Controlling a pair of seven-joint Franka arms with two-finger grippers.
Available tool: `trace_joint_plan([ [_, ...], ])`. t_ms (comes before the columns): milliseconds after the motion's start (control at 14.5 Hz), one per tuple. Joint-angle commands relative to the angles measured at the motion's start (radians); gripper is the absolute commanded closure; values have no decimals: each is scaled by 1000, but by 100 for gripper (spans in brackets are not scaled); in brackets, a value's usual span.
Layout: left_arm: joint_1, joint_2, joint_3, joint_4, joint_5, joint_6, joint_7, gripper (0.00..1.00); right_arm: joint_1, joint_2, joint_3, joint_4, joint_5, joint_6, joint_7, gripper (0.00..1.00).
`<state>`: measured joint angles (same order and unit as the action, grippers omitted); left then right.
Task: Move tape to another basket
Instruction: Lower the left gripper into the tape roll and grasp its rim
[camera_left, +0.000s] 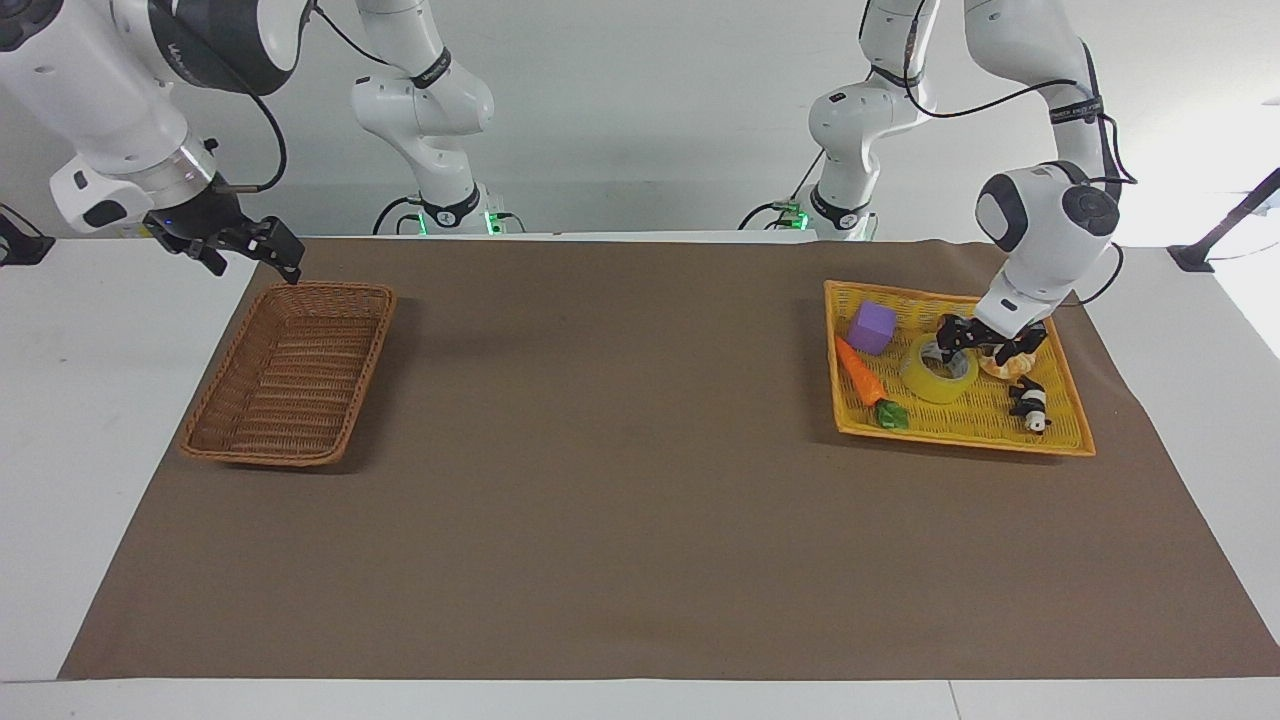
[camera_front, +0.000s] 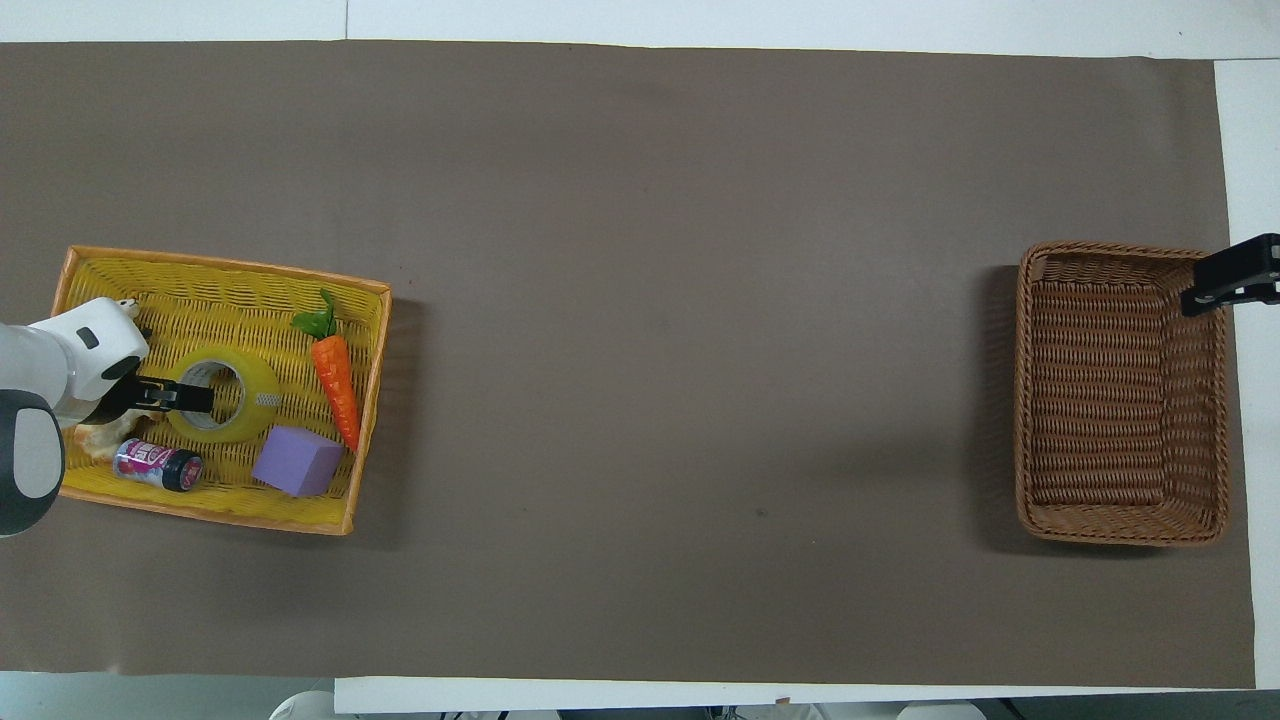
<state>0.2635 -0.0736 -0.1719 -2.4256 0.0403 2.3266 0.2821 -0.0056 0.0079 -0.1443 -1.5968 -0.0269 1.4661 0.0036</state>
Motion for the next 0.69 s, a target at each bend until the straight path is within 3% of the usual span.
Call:
trace_joint_plan([
  [0,-3,-8,-1,-27,9,31,12,22,-4,-19,5,-18,-4,-4,-11,0],
  [622,-3,37,-1,-47,9,43,12,25,-4,-19,5,-18,-4,-4,-11,0],
])
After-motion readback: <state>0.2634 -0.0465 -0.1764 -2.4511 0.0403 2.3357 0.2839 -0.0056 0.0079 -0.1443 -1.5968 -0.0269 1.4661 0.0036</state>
